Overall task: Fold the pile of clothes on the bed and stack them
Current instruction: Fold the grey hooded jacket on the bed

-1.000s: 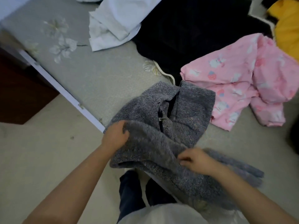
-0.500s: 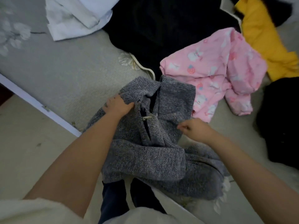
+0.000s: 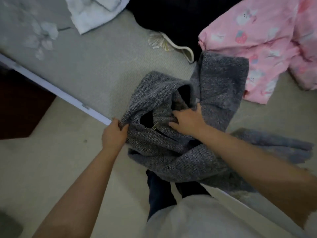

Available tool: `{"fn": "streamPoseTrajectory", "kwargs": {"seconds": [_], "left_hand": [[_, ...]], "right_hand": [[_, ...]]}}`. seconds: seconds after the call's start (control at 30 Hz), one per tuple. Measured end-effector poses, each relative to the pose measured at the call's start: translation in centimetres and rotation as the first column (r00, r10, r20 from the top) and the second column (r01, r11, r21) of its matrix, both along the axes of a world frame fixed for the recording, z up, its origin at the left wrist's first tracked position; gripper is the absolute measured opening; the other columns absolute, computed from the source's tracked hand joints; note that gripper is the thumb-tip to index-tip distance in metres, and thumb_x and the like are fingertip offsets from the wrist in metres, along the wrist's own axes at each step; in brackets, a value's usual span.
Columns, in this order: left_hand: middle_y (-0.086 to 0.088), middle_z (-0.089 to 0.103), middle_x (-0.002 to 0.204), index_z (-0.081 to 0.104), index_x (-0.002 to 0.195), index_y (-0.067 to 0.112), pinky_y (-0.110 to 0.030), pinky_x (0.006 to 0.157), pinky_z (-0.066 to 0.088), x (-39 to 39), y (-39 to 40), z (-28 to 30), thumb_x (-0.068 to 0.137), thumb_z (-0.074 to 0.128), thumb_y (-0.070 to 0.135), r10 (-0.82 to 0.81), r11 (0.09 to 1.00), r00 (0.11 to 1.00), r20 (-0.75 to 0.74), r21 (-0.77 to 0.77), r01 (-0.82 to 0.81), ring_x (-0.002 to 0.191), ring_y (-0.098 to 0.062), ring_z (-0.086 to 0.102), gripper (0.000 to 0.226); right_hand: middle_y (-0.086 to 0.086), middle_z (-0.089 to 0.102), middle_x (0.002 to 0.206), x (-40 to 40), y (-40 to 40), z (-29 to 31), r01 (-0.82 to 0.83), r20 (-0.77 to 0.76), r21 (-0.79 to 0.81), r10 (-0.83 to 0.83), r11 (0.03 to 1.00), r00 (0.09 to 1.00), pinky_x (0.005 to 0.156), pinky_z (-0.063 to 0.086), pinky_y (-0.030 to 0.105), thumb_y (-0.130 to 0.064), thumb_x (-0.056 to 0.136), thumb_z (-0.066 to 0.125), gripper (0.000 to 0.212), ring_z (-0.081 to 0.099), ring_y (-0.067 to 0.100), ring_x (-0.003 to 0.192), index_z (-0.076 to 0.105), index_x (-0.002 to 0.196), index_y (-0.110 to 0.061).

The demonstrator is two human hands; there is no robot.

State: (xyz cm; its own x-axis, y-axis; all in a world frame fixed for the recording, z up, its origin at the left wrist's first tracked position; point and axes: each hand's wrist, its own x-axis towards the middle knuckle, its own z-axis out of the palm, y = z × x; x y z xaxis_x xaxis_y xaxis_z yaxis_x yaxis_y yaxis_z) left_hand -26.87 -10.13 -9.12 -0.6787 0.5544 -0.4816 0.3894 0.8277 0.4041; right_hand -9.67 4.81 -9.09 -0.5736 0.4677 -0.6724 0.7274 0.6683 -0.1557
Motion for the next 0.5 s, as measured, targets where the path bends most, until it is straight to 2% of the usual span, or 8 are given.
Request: {"fn": "streamPoseTrajectory", "kwargs": {"seconds": [0.07,0.13,0.23,0.3,0.33,0.4,0.43,0.5], "left_hand": [[-0.017,0.057,0.091,0.052,0.094,0.002,-0.030,0.059,0.026,0.5,-1.8,-0.6,0.092,0.052,0.025,0.032,0.997,0.999,-0.010,-0.072,-0.032,0.085,-0.030,0.054,0.023],[-0.020,0.059,0.095,0.051,0.092,0.003,-0.031,0.060,0.027,1.5,-2.9,-1.4,0.093,0.051,0.023,-0.010,0.995,0.999,0.030,-0.094,0.013,0.088,-0.032,0.054,0.019],[-0.022,0.060,0.093,0.047,0.084,0.007,-0.031,0.059,0.025,2.3,-3.2,-2.7,0.094,0.049,0.019,-0.012,0.997,0.999,0.050,-0.071,0.015,0.084,-0.031,0.054,0.015],[-0.022,0.060,0.092,0.047,0.082,0.009,-0.031,0.058,0.025,2.2,-2.7,-3.5,0.094,0.049,0.019,0.037,0.998,0.999,0.031,-0.057,-0.035,0.084,-0.032,0.055,0.015],[-0.022,0.061,0.091,0.049,0.082,0.010,-0.030,0.058,0.026,2.1,-2.5,-3.7,0.093,0.049,0.019,0.060,0.997,0.998,0.022,-0.054,-0.058,0.084,-0.032,0.055,0.015],[-0.021,0.061,0.086,0.054,0.081,0.008,-0.029,0.057,0.026,2.1,-2.3,-4.0,0.093,0.050,0.019,0.103,0.995,0.994,0.020,-0.017,-0.103,0.080,-0.031,0.056,0.017],[-0.020,0.060,0.082,0.053,0.077,0.007,-0.029,0.057,0.026,2.0,-2.3,-3.8,0.093,0.051,0.020,0.116,0.993,0.993,0.021,0.007,-0.116,0.076,-0.029,0.055,0.020],[-0.016,0.055,0.069,0.046,0.066,0.009,-0.030,0.055,0.026,1.7,-2.1,-2.3,0.093,0.051,0.021,0.105,0.992,0.994,-0.016,0.069,-0.104,0.068,-0.026,0.050,0.030]], "right_hand": [[0.004,0.059,0.117,0.8,-4.1,0.3,-0.075,-0.059,-0.021,0.074,0.997,0.996,0.109,-0.005,0.059,-0.051,0.094,0.032,0.053,0.049,0.026,0.117,0.039,0.136,-0.018],[0.002,0.057,0.123,2.2,-6.0,0.1,-0.103,-0.092,-0.035,0.099,0.994,0.991,0.111,0.000,0.053,-0.046,0.096,0.030,0.051,0.047,0.024,0.119,0.039,0.137,-0.017],[0.003,0.052,0.131,2.5,-3.7,-0.6,0.095,-0.146,0.118,-0.077,0.988,0.986,0.107,0.022,0.042,-0.045,0.095,0.035,0.050,0.045,0.022,0.121,0.040,0.136,-0.017],[0.004,0.042,0.140,1.5,-1.2,-1.7,0.130,-0.093,0.206,-0.112,0.970,0.989,0.103,0.025,0.043,-0.047,0.091,0.043,0.057,0.036,0.024,0.127,0.035,0.139,-0.017],[0.004,0.039,0.141,0.8,-0.2,-2.1,0.083,-0.017,0.204,-0.081,0.976,0.997,0.103,0.025,0.044,-0.048,0.089,0.048,0.058,0.032,0.025,0.129,0.036,0.138,-0.018],[0.005,0.045,0.132,-0.4,0.7,-2.7,-0.042,0.128,0.159,0.022,0.986,0.992,0.103,0.022,0.047,-0.041,0.088,0.052,0.042,0.030,0.027,0.126,0.053,0.124,-0.019],[0.005,0.050,0.125,-0.6,0.6,-2.7,-0.077,0.145,0.165,0.054,0.983,0.988,0.102,0.021,0.046,-0.035,0.089,0.051,0.030,0.032,0.027,0.123,0.061,0.113,-0.018],[0.002,0.058,0.111,-0.2,0.1,-1.4,-0.034,0.037,0.265,0.025,0.964,0.999,0.099,0.019,0.042,-0.029,0.091,0.049,0.024,0.037,0.025,0.116,0.068,0.101,-0.017]]}}
